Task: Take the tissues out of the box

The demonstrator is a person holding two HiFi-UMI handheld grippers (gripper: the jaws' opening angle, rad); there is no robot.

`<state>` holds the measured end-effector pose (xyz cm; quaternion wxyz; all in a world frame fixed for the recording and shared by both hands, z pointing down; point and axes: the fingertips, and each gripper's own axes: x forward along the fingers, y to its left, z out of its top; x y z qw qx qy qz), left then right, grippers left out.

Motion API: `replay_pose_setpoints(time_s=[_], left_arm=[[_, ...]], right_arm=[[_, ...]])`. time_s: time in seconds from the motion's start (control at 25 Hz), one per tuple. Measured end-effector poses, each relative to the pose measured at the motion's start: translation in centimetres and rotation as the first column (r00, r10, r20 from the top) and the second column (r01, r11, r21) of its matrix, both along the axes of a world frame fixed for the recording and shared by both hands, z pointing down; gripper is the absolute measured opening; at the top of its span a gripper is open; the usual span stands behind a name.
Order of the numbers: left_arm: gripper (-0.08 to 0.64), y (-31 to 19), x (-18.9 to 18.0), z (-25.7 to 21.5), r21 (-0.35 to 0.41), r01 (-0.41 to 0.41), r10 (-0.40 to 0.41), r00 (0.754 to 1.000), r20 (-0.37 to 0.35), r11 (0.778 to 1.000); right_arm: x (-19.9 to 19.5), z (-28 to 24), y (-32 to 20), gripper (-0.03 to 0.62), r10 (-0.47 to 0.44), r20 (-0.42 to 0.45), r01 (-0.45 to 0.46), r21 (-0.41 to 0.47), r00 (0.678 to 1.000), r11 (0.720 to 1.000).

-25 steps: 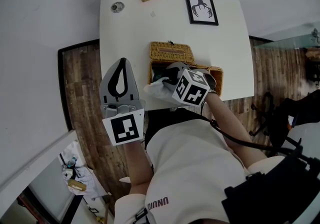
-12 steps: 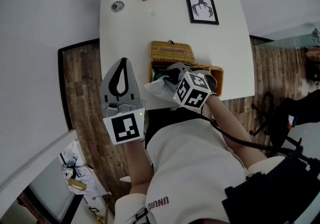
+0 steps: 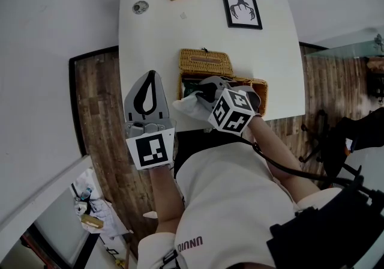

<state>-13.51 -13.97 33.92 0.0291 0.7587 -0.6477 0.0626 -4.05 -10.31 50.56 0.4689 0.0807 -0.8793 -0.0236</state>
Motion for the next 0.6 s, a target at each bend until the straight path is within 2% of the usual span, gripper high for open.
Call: replay_pose_setpoints(time_s=[0.2,0.32,0.6], left_arm=[[0.012,0.1,1.0,1.7,-0.015,-0.049,0.049,0.999,-0.020,0.999],[0.012,0.2,1.5,2.8,-0.037,-0.088,0.089,0.996,0.011,0.995],[0.012,0.5,1.7,4.2,-0.069,-0.095,0.096,0.995,0.024,0.993]], right_arm=[[0.0,-0.4,0.1,0.089,0.005,0.013,-0.005,0.012,1.000,1.000],[0.1,-0.6,0.0,0.089,0.010,0.023,-0.011,0.014,1.000,1.000],[0.2,-1.1,-0.1,0.089,0.018,0.046,-0.019,0.023,0.999,1.000]])
